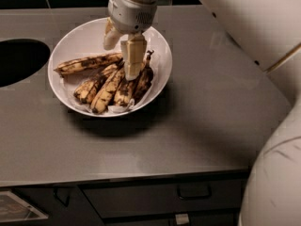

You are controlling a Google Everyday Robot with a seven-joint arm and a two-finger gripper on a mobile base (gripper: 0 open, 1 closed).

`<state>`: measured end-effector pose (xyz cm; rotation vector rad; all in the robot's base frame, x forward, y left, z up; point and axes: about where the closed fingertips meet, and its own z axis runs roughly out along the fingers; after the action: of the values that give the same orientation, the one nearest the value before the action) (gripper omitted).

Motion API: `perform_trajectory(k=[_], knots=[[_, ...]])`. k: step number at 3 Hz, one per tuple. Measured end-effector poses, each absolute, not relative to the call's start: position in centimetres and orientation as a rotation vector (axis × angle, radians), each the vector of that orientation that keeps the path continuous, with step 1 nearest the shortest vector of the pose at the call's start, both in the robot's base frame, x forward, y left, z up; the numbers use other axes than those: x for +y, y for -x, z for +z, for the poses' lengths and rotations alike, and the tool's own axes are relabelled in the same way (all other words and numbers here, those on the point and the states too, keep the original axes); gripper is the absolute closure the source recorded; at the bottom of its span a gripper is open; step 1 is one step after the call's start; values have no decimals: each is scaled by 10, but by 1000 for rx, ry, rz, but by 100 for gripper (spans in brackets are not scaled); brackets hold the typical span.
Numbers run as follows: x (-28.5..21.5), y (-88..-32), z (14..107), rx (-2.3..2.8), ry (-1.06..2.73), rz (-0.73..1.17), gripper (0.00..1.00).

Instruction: Pick banana from white bowl

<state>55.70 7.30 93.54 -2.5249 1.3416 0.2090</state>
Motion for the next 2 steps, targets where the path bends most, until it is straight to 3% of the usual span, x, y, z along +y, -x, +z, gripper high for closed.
perform_trajectory(k=[2], knots=[[75,-564,928,1351,2535,225,39]])
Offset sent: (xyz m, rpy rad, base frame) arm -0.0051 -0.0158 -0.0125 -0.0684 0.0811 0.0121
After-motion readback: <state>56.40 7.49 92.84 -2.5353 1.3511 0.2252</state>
